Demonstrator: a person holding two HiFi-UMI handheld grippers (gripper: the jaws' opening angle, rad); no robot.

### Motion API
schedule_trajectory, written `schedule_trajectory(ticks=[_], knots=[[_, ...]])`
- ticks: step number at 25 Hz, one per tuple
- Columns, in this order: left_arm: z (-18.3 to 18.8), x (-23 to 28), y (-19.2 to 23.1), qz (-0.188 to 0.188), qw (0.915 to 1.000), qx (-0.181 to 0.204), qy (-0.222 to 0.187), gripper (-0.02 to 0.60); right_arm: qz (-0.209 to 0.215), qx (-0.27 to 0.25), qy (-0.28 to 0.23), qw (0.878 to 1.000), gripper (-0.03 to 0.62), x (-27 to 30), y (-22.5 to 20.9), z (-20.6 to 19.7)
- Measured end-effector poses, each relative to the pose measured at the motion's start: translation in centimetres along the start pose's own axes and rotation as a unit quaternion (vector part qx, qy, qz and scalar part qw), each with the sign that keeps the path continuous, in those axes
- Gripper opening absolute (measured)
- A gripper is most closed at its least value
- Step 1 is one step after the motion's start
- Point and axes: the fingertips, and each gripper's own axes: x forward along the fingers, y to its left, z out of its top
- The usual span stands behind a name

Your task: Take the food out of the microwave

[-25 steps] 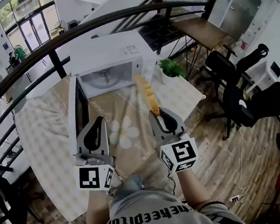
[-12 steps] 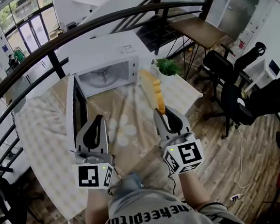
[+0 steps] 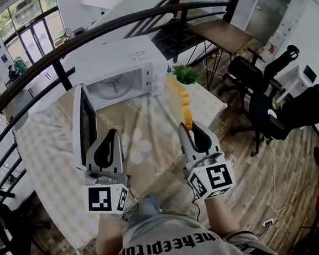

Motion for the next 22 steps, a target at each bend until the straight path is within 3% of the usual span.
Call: schedule_trajectory(ticks=[22], knots=[[1.0, -1.5, -1.3, -0.004, 0.9999, 0.005, -0.01, 0.015, -0.013, 0.012, -0.033, 0.999, 0.089, -2.9, 0.3, 1.4]])
